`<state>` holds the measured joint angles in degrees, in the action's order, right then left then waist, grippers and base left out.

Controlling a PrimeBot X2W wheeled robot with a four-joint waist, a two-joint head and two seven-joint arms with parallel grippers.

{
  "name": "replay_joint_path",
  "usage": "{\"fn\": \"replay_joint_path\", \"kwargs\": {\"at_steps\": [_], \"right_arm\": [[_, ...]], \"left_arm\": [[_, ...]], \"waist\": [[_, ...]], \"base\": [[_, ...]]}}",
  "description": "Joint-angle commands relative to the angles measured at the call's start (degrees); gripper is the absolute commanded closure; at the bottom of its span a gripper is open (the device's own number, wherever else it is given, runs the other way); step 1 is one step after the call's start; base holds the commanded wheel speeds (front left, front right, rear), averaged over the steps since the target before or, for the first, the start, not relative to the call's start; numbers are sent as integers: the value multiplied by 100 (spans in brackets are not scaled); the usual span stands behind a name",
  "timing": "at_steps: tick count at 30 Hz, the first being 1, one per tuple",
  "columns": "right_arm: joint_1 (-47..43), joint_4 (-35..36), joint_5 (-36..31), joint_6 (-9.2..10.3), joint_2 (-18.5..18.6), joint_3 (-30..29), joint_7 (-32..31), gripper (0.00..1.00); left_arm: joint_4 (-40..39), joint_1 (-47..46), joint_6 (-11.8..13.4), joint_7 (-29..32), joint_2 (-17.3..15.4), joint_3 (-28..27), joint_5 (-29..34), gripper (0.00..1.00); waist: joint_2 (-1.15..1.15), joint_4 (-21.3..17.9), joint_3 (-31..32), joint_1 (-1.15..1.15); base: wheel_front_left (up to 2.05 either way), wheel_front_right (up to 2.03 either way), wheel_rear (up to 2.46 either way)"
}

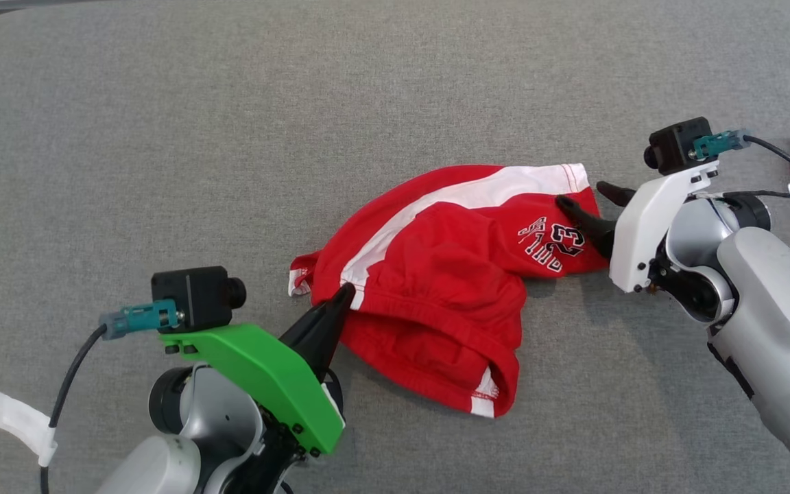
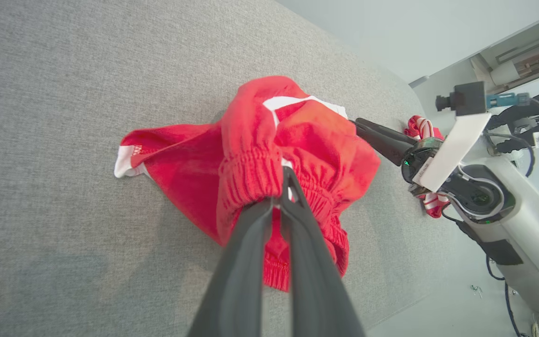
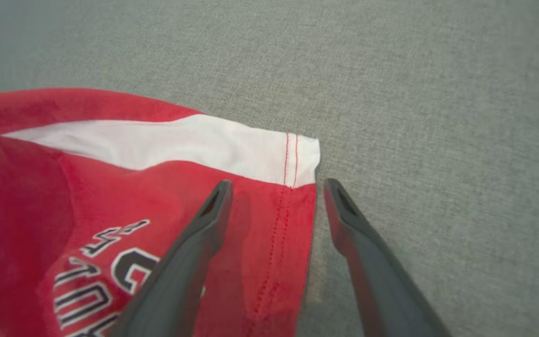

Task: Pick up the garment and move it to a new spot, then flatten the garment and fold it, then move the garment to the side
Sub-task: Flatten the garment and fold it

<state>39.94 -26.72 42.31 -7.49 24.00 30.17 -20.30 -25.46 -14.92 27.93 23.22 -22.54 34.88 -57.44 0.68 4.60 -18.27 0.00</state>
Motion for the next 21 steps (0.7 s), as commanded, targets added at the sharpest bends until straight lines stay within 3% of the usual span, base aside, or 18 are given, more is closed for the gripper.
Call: {"fn": "replay_joint_path", "kwargs": {"at_steps": [1,19,20,21], "right_arm": [[24,-141,134,0,-86,-76,-112,0],[631,-1423,-310,3,-405,-56,-346,0],[633,-1468,-325,2,-423,-19,-352,69],[627,-1492,-308,2,-434,17,-338,100]], "left_arm": [[3,-30,-38,21,45,26,-50,100],[394,-423,-393,-18,389,206,-123,100],[425,-439,-412,-27,405,216,-121,100],[460,-453,-430,-41,428,222,-125,100]], "waist": [[-68,26,-87,0],[-68,367,-258,0],[-68,391,-256,0],[-68,414,-241,0]], "base": [[0,0,0],[0,0,0],[0,0,0],[0,0,0]]}}
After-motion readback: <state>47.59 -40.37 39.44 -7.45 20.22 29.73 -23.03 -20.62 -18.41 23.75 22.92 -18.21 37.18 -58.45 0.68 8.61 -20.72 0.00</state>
